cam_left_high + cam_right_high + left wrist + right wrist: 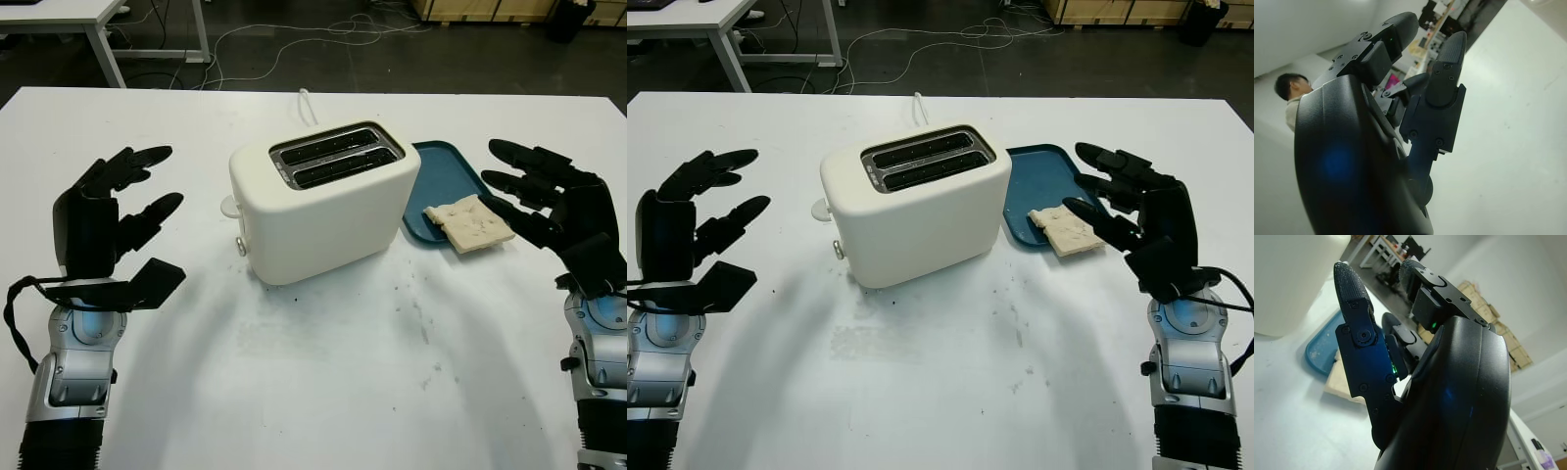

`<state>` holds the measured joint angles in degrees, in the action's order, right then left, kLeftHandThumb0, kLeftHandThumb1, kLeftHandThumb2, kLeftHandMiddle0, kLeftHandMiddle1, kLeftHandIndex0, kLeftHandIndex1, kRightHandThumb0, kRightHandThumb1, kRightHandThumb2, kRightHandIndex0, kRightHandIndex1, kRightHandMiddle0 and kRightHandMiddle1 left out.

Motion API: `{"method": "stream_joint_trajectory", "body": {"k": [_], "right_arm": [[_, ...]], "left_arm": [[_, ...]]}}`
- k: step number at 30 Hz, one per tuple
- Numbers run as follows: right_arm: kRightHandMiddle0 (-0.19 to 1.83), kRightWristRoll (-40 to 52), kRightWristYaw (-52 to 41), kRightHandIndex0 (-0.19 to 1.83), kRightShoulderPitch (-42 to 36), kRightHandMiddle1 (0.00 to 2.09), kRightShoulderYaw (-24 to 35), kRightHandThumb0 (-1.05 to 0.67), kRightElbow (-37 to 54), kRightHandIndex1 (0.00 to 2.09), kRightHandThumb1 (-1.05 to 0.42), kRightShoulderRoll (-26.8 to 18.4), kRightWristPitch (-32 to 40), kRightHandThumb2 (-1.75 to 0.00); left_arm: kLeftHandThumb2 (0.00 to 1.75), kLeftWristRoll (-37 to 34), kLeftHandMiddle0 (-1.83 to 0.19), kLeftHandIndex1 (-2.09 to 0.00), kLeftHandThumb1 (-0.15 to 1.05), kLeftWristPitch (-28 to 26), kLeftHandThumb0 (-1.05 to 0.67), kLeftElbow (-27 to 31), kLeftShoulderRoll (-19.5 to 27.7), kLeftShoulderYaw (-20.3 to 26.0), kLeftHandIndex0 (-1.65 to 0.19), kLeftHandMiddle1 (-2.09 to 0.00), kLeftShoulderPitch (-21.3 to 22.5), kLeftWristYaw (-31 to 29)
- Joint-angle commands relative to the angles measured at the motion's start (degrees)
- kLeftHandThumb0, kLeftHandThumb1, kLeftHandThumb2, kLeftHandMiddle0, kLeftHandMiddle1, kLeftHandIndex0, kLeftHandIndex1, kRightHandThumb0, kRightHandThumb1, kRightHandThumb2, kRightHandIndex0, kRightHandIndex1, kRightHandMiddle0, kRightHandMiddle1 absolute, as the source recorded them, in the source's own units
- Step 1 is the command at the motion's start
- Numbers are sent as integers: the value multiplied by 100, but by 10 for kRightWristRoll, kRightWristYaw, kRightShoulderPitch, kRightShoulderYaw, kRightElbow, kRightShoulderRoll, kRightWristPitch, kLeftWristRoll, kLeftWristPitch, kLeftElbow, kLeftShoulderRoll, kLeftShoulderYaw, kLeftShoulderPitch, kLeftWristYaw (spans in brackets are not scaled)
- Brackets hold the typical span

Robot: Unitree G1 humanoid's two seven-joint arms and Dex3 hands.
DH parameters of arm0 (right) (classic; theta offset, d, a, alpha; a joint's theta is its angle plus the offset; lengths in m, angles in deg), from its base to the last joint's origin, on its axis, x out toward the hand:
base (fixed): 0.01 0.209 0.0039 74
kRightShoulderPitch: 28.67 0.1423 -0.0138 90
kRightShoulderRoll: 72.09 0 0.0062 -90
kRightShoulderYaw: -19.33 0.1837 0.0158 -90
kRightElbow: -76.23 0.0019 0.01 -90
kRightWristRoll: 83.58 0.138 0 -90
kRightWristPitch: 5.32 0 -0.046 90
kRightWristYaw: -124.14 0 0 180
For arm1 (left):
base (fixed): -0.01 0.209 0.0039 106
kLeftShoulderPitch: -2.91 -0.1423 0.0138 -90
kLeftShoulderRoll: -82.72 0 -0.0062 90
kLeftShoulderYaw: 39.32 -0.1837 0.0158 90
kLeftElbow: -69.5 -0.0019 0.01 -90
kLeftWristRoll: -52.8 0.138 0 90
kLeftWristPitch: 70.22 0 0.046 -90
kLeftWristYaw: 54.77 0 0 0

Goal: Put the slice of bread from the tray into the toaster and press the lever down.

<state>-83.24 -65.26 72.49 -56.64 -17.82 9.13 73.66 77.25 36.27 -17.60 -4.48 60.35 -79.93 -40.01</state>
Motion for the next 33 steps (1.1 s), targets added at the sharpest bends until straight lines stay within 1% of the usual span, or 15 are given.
{"method": "stream_joint_trajectory", "body": {"k": [1,7,10,14,17,19,23,28,33], "right_arm": [[75,-1,2,86,2,0,0,-56,5,1,-85,0,-5,0],[76,-1,1,86,-2,0,0,-55,3,0,-85,-1,-6,0],[76,-28,10,86,-5,0,-5,-55,2,0,-85,-9,-8,0],[74,-135,61,82,-15,0,-19,-59,-4,0,-87,-35,-48,-1],[71,-230,105,74,-35,0,-30,-54,-10,0,-84,-75,-75,0],[66,-310,146,68,-46,0,-45,-51,-22,0,-85,-108,-85,0],[58,-432,201,62,-48,0,-90,-49,-65,0,-87,-163,-74,-1],[52,-495,234,53,-29,0,-138,-51,-124,0,-85,-188,-54,0],[47,-501,250,46,-2,0,-175,-53,-189,0,-83,-192,-53,0]], "left_arm": [[1,1,-60,-28,92,-3,-39,8,-1,-4,-73,-80,1,1],[1,-2,-61,-25,92,-3,-39,9,-2,-4,-74,-79,-1,-2],[1,-3,-61,-24,92,-9,-41,14,-2,-3,-75,-79,-4,-6],[1,-5,-61,-22,92,-5,-41,11,-4,-2,-76,-78,-5,-4],[1,-3,-62,-21,92,-4,-40,9,-5,-4,-77,-78,-4,-4],[0,-2,-61,-21,92,-1,-39,7,-4,-5,-77,-78,-3,-4],[0,1,-61,-20,92,-2,-38,9,-4,-5,-78,-79,-3,-1],[0,-2,-61,-19,92,0,-37,9,-3,-4,-78,-80,-4,-2],[0,-3,-60,-18,92,-4,-38,12,-2,-3,-78,-82,-7,-5]]}}
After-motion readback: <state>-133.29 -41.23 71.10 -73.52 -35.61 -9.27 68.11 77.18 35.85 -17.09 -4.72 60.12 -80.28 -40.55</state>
